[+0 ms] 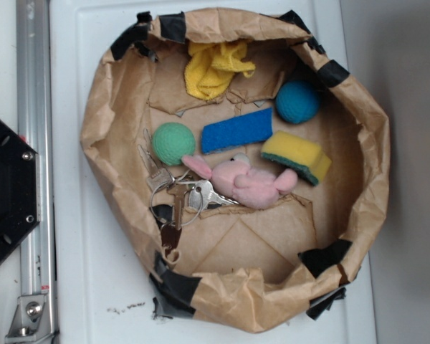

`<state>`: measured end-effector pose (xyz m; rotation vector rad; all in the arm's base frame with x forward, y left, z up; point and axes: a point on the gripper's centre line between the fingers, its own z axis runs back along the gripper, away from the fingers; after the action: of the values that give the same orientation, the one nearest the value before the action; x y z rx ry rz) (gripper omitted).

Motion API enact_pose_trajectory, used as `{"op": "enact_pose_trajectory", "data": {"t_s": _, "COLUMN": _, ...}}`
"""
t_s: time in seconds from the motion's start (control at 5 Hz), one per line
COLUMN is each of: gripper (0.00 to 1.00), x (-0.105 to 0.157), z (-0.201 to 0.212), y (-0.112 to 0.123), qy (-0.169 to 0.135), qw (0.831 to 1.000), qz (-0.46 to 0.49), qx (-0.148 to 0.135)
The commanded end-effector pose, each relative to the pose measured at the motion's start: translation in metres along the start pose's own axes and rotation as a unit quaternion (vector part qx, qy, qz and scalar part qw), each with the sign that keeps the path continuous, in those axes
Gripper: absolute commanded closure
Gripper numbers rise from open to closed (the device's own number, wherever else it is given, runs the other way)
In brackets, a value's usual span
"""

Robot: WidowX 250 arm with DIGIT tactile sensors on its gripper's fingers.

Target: Grab the blue sponge.

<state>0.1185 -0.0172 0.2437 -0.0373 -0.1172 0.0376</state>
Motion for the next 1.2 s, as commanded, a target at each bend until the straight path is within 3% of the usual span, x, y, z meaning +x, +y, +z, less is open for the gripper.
{"op": "enact_pose_trajectory", "data": {"t_s": 0.0, "gripper": 0.0, "x": 0.0, "z": 0.0, "y": 0.0, "qy": 0.0, "qw": 1.0, "qz": 0.0, "qx": 0.0}}
{"op": "enact_pose_trajectory", "data": {"t_s": 0.2, "gripper": 0.0, "x": 0.045, "z": -0.054, "y": 0.035, "qy": -0.044, "qw": 0.999, "qz": 0.005, "qx": 0.015}}
{"op": "enact_pose_trajectory", "data": {"t_s": 0.4, "gripper": 0.0, "x": 0.087, "z": -0.091, "y": 0.055, "qy": -0.048, "qw": 0.998, "qz": 0.003, "qx": 0.037}}
{"op": "enact_pose_trajectory", "data": {"t_s": 0.6, "gripper": 0.0, "x": 0.12, "z": -0.125, "y": 0.062, "qy": -0.035, "qw": 0.998, "qz": -0.025, "qx": 0.038}}
{"op": "enact_pose_trajectory", "data": {"t_s": 0.8, "gripper": 0.0, "x": 0.137, "z": -0.148, "y": 0.057, "qy": -0.009, "qw": 0.999, "qz": -0.027, "qx": 0.046}}
{"op": "enact_pose_trajectory", "data": {"t_s": 1.0, "gripper": 0.0, "x": 0.147, "z": -0.171, "y": 0.069, "qy": 0.018, "qw": 0.997, "qz": -0.029, "qx": 0.067}}
